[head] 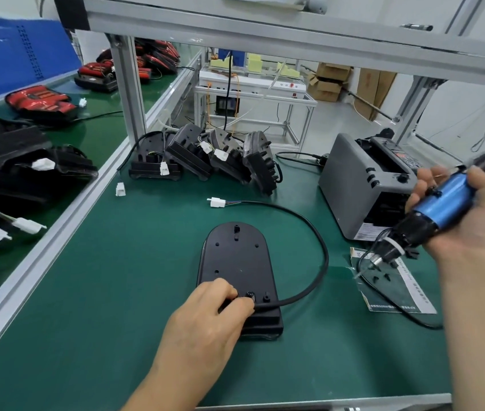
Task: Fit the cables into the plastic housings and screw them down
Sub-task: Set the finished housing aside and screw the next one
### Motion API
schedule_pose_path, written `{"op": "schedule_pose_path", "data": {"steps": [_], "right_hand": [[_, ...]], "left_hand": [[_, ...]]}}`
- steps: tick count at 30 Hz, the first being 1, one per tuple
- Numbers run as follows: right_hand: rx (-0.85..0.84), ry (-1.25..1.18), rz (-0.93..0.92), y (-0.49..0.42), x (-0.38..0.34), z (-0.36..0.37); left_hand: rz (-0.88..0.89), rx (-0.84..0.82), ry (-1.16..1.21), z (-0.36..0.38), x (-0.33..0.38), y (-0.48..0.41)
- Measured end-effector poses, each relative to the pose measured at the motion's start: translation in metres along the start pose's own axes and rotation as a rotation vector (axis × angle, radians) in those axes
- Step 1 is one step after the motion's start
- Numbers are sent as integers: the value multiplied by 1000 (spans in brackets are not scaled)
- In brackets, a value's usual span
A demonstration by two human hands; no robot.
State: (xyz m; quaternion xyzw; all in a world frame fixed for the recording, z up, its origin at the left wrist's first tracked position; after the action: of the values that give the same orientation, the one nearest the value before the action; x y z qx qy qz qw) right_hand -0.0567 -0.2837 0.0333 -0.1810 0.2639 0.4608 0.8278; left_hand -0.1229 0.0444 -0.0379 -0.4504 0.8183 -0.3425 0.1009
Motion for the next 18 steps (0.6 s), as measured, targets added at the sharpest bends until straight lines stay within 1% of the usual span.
{"op": "schedule_pose_path", "data": {"steps": [6, 10, 12, 18], "right_hand": [[-135, 36, 28, 29, 41, 50], [-287, 53, 110, 46, 69, 89], [-337, 57, 144, 53, 82, 103], [-353, 48, 152, 66, 101, 120]], "left_hand": [[10, 37, 3, 0, 0, 0], [2, 43, 6, 0, 0, 0], [11, 53, 1, -1, 0, 1], [18, 47, -2, 1, 0, 3]]}}
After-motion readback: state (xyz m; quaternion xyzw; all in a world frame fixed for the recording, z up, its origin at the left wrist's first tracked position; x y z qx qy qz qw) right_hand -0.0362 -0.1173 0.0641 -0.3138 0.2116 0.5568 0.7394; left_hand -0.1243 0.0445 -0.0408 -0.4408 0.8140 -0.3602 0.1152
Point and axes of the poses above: each hand's wrist, its own y-axis away from the middle knuckle, its own z-axis out of the palm, x = y × z, the point moved 8 cm from there along -y, towards the middle knuckle, and after that the axes turned 13 degrees about -y, right-handed, at the moved point
